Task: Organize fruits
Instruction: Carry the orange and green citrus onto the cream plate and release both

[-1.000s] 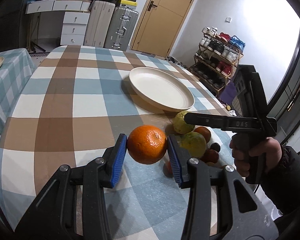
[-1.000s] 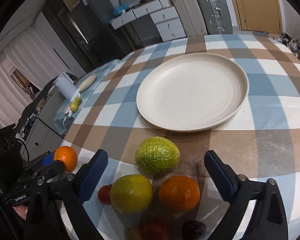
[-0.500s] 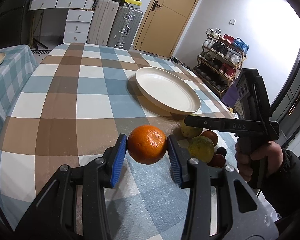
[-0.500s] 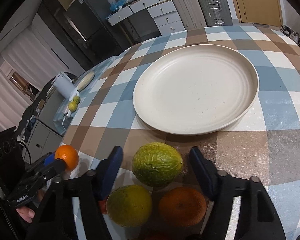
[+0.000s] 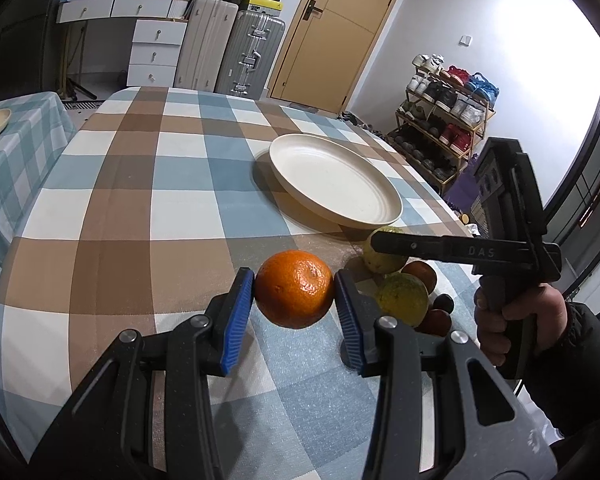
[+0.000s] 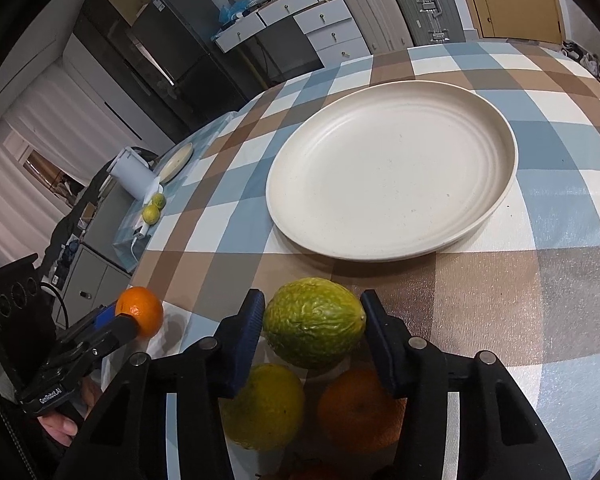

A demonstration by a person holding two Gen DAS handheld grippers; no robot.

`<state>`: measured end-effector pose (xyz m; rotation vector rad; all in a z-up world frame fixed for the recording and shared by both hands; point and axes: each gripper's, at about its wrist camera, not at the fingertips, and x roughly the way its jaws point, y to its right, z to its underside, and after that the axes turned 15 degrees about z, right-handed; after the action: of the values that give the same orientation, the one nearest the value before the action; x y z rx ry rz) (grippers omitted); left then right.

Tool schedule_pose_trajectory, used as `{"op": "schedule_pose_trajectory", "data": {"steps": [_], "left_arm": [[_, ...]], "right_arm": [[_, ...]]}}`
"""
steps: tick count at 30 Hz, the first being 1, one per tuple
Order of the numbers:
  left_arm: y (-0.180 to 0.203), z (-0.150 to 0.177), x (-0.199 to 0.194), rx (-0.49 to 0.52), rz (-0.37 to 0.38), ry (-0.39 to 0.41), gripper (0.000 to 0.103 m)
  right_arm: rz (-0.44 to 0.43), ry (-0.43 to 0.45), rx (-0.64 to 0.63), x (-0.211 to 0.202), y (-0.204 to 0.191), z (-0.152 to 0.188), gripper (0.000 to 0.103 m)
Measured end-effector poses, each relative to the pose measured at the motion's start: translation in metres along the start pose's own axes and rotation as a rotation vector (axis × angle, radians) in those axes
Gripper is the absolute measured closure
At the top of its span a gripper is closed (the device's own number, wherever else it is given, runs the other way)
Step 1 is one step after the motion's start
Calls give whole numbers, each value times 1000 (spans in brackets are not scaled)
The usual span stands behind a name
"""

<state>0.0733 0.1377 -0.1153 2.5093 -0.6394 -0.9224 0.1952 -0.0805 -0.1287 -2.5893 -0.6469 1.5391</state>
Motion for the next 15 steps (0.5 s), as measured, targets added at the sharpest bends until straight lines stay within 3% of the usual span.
{"op": "schedule_pose_trajectory", "data": {"steps": [7, 15], "left_arm": [[2, -12, 12, 0, -14, -22, 65], [17, -63, 38, 36, -9, -17, 65]], "right_arm": [[-30, 54, 16, -16, 5, -4, 53], [-47, 140, 41, -53, 24, -16, 53]]}}
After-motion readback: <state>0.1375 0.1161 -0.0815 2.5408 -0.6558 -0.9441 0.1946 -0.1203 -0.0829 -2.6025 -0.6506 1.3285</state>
